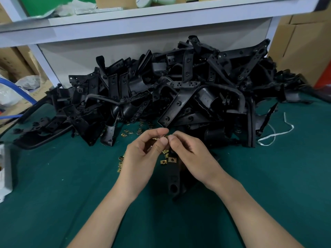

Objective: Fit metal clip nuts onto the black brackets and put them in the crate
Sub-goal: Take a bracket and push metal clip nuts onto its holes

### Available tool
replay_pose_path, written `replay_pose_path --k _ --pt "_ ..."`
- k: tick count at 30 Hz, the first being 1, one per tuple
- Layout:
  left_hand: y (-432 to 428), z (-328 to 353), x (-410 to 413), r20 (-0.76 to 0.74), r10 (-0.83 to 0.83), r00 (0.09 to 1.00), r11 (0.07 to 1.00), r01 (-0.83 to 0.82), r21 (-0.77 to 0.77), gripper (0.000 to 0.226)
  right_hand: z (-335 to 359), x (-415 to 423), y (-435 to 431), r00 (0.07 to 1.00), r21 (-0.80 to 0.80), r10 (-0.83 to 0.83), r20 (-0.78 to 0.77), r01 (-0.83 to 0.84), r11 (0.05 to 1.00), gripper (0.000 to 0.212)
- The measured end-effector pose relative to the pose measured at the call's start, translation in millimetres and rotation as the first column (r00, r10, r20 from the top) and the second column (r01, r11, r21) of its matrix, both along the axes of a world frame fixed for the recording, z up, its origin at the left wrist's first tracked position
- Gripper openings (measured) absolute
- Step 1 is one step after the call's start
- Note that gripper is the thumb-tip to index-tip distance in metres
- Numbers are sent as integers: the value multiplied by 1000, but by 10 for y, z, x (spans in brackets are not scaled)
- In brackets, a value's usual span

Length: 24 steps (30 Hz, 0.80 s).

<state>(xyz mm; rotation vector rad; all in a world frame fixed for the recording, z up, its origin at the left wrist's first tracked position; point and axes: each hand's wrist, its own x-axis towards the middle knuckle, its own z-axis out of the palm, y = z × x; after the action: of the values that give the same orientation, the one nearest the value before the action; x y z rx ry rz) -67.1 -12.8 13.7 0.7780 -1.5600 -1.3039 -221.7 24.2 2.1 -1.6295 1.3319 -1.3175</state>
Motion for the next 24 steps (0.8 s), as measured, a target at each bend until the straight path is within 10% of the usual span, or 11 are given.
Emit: replay_pose_path --k 24 --pt "22 6 -11 -19 83 996 996 -82 16 20 30 -27 -2 1000 22 14 27 -15 1000 27"
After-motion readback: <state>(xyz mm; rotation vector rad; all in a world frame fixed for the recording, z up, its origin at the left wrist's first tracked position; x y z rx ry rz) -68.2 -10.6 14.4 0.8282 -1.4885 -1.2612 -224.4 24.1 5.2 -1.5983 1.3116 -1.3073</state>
